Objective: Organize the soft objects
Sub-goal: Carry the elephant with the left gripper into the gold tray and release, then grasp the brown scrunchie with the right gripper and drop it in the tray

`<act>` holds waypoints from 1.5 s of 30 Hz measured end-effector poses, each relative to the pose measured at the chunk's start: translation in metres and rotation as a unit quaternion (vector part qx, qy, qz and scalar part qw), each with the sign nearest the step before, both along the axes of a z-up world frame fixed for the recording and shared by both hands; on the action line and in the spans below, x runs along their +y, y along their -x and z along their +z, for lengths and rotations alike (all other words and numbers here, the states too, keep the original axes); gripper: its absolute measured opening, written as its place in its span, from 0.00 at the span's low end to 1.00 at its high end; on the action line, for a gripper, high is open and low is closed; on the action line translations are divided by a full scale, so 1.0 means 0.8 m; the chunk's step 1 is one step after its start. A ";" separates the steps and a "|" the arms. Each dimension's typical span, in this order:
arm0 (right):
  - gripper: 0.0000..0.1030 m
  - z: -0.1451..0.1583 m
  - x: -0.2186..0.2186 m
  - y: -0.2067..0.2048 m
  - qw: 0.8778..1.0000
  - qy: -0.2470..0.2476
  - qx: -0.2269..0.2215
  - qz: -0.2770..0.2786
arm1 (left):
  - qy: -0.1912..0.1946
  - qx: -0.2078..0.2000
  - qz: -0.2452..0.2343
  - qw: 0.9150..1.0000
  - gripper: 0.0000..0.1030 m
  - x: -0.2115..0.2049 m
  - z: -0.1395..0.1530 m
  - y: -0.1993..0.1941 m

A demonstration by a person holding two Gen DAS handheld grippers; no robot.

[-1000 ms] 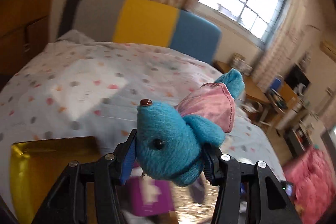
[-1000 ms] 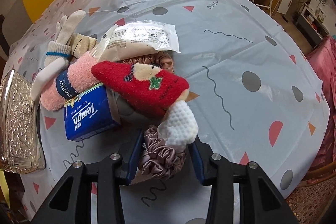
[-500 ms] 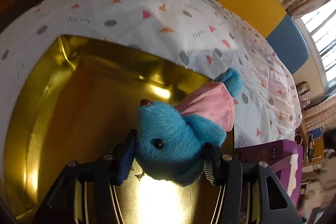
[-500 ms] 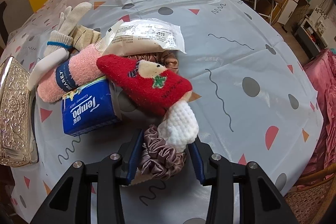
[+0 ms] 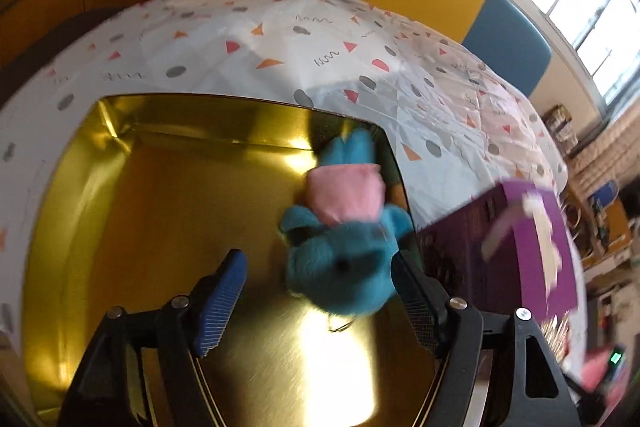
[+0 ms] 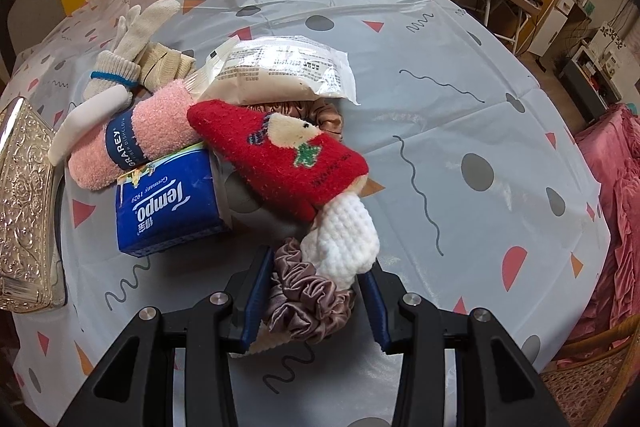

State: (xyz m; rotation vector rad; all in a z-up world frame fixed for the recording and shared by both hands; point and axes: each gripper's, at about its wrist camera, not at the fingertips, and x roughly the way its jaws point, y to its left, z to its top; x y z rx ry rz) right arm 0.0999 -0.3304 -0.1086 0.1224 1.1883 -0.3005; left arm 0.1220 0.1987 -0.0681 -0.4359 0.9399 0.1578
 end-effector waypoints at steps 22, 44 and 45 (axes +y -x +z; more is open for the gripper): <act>0.27 0.021 0.043 0.011 0.988 -0.108 -0.049 0.095 | -0.074 -0.037 -0.012 0.997 0.78 -0.014 0.014 0.117; 0.24 0.186 0.205 -0.045 0.954 -0.058 -0.206 0.211 | -0.086 -0.052 0.000 0.995 0.78 0.007 0.021 0.145; 0.24 0.199 0.227 -0.047 0.945 -0.075 -0.215 0.235 | -0.089 -0.051 0.004 0.995 0.78 0.009 0.021 0.146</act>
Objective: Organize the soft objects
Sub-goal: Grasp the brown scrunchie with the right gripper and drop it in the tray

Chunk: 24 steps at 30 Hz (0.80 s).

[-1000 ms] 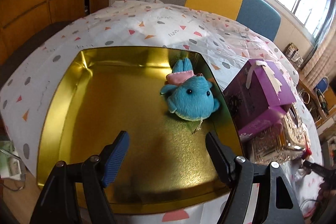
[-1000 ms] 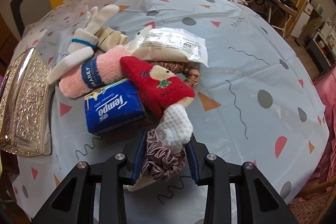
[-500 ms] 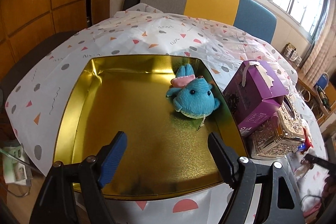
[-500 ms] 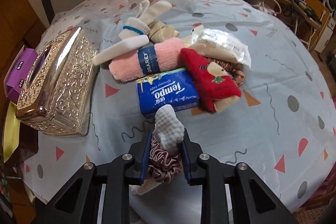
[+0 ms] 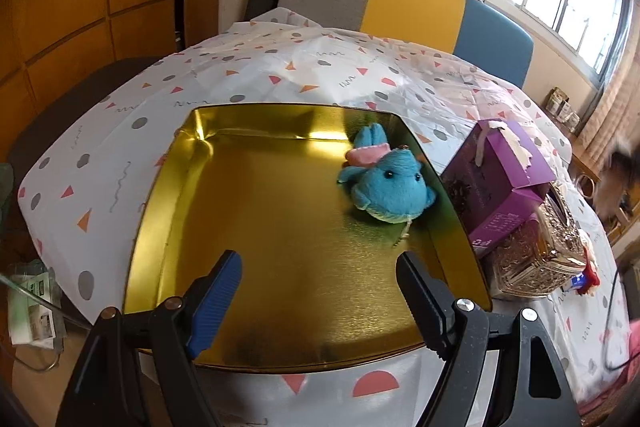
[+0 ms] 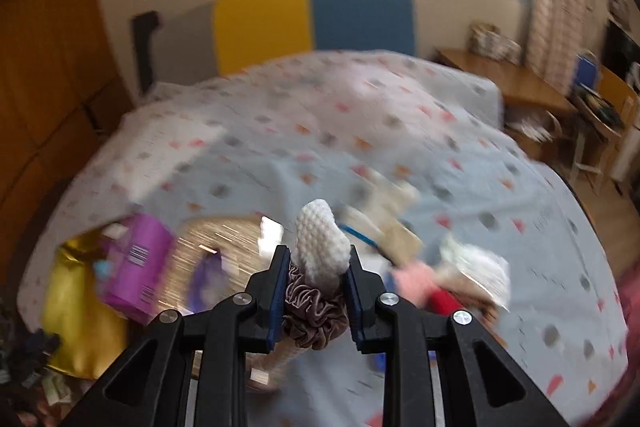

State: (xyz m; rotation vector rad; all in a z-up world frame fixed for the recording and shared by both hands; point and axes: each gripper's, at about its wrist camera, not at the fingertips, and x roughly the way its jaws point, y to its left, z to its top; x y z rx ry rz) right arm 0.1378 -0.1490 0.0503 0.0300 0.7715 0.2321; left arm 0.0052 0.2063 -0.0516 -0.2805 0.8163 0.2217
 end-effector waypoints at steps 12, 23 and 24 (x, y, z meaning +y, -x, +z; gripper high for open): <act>0.25 -0.060 0.263 0.049 0.958 0.064 0.059 0.274 | -0.026 -0.018 0.036 0.999 0.88 0.020 0.016 0.016; 0.42 -0.139 0.294 0.057 0.950 0.130 0.081 0.271 | -0.019 -0.015 0.036 0.999 0.88 0.021 0.017 0.021; 0.42 -0.138 0.292 0.058 0.952 0.127 0.081 0.267 | -0.018 -0.014 0.035 0.999 0.88 0.021 0.016 0.021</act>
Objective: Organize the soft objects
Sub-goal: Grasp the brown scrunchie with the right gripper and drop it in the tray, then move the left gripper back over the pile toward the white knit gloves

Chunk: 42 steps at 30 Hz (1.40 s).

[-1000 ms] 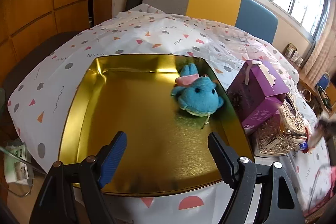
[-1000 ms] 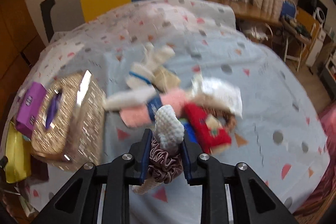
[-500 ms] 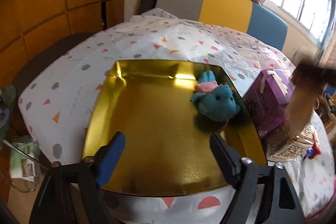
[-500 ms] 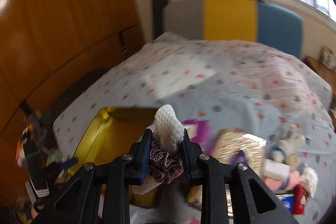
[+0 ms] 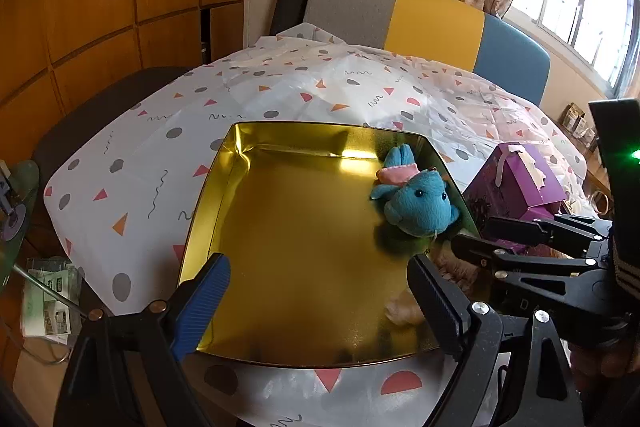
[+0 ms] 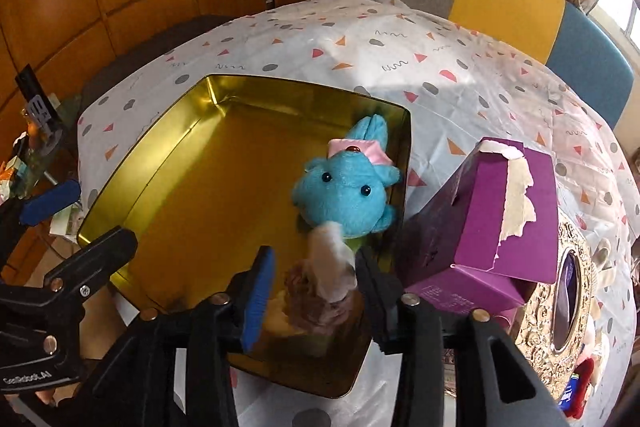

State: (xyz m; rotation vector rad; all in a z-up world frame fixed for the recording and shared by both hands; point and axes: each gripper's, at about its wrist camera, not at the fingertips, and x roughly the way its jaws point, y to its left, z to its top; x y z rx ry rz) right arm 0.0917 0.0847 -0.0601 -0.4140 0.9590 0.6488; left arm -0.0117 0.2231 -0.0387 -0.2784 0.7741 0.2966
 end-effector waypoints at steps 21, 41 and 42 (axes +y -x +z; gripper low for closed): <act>0.51 0.089 -0.071 0.012 0.987 -0.077 -0.105 -0.096 | -0.022 0.004 -0.006 1.000 0.88 -0.017 0.005 0.000; 0.51 0.119 -0.313 -0.039 0.931 -0.071 -0.162 -0.320 | -0.056 0.006 -0.024 0.998 0.88 -0.048 0.008 -0.007; 0.51 0.117 -0.328 -0.041 0.927 -0.070 -0.161 -0.332 | -0.057 0.006 -0.025 0.998 0.88 -0.050 0.008 -0.008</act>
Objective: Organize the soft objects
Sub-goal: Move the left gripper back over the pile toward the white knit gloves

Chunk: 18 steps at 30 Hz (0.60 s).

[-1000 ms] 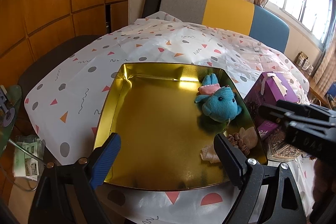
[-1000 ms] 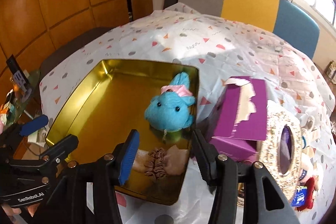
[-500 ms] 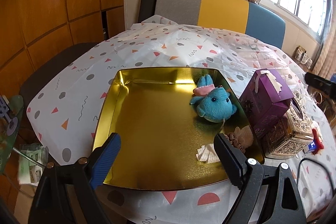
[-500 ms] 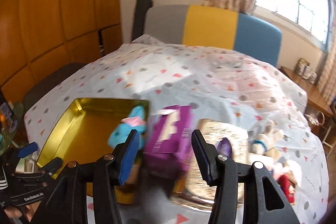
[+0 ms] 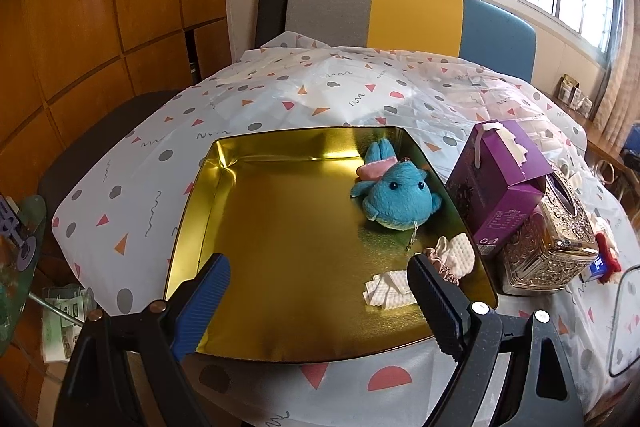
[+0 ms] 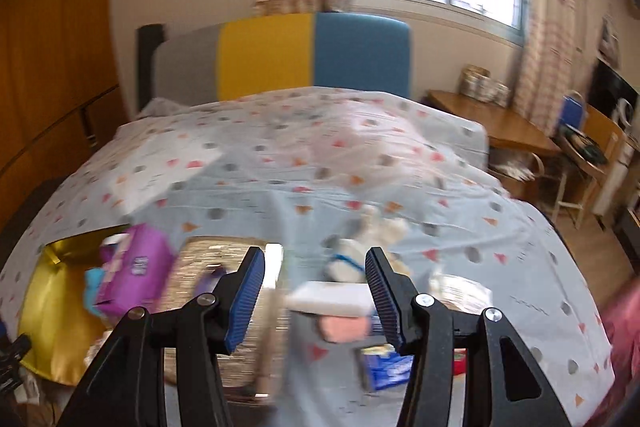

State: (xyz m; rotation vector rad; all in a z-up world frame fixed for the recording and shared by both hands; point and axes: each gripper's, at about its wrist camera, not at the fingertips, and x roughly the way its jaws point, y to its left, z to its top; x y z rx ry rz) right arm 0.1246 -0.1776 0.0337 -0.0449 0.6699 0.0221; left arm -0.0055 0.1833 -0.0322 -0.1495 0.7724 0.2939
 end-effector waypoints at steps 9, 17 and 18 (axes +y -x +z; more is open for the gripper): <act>0.59 -0.034 -0.109 -0.015 0.995 0.007 0.015 -0.097 | 0.009 -0.013 -0.021 1.000 0.94 -0.007 0.014 -0.009; 0.59 -0.083 -0.210 -0.011 0.975 -0.056 0.041 -0.210 | -0.020 -0.041 -0.072 0.996 0.97 -0.041 0.070 -0.043; 0.59 -0.086 -0.218 -0.011 0.972 -0.064 0.049 -0.221 | -0.020 -0.045 -0.083 0.995 0.97 -0.050 0.077 -0.050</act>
